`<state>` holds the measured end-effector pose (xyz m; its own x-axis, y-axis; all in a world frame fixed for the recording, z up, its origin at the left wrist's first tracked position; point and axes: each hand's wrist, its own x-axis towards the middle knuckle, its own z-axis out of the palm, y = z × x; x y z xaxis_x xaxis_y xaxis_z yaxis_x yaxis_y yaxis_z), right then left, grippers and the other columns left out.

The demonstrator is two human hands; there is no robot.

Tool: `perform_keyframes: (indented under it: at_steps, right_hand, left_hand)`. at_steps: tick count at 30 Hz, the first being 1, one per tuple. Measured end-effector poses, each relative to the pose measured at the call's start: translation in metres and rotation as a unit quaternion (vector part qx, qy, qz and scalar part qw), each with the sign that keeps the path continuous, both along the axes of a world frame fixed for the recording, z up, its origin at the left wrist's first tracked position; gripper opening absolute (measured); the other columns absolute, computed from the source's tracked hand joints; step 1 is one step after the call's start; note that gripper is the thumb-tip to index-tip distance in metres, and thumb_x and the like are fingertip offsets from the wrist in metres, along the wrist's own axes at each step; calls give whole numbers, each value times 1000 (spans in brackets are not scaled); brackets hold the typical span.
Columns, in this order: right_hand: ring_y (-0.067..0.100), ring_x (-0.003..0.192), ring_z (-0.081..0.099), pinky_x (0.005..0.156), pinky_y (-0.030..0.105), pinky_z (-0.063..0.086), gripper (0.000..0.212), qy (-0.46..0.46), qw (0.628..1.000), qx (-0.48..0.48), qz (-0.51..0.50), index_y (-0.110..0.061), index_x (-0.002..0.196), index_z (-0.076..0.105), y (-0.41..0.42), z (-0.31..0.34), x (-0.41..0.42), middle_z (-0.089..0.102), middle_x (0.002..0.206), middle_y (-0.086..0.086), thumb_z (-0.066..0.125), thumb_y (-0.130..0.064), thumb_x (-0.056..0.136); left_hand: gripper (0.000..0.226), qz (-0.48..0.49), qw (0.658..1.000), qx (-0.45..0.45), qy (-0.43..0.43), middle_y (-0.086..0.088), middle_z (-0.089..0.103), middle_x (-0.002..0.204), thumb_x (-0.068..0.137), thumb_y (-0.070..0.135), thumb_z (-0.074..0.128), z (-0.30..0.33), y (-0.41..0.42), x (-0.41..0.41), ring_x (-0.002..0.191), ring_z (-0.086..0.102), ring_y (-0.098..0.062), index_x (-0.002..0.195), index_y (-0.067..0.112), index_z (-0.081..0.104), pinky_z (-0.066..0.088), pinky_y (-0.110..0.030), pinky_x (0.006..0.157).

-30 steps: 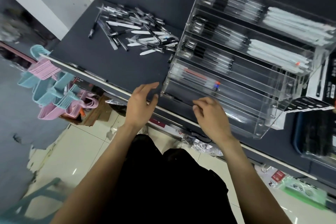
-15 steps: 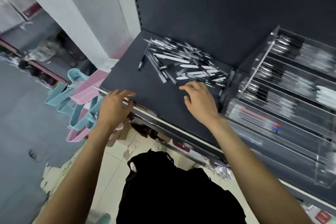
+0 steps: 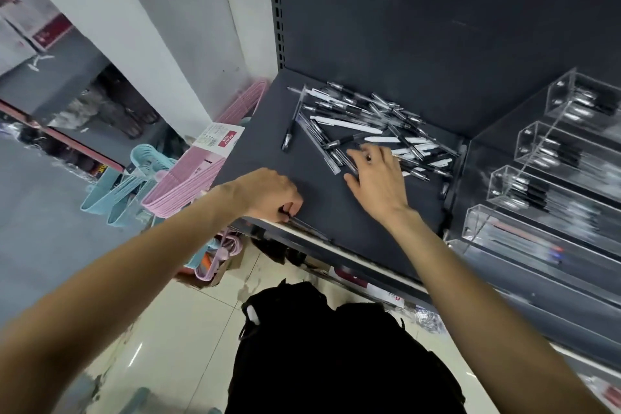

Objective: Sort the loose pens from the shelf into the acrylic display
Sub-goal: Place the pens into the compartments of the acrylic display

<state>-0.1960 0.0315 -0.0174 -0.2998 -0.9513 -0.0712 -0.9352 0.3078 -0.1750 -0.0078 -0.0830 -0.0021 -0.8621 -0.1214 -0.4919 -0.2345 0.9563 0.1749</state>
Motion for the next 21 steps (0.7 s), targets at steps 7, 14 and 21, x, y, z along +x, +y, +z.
perform_keyframes:
  at_steps: [7,14,21]
  right_hand:
    - [27,108,54,85,37,46,46,12,999,28,-26,-6,119,48,-43,6,15,61,111,12,60,-39,89]
    - [33,99,62,72,37,47,41,-32,995,72,-64,-2,117,43,-41,10,11,65,105,17,62,-26,90]
    - [31,100,62,78,34,44,44,-114,983,82,-119,-3,125,44,-10,12,7,67,103,12,61,-24,91]
  left_hand:
    - [19,164,959,18,229,3,65,87,79,33,57,-21,-24,17,78,65,-22,89,20,67,53,-34,63]
    - [11,292,890,75,343,6,58,83,82,15,68,-30,-20,10,64,53,-8,92,14,64,54,-34,62]
    - [12,575,687,324,304,-5,69,92,93,4,55,-29,9,-22,76,64,-13,104,6,54,54,-23,69]
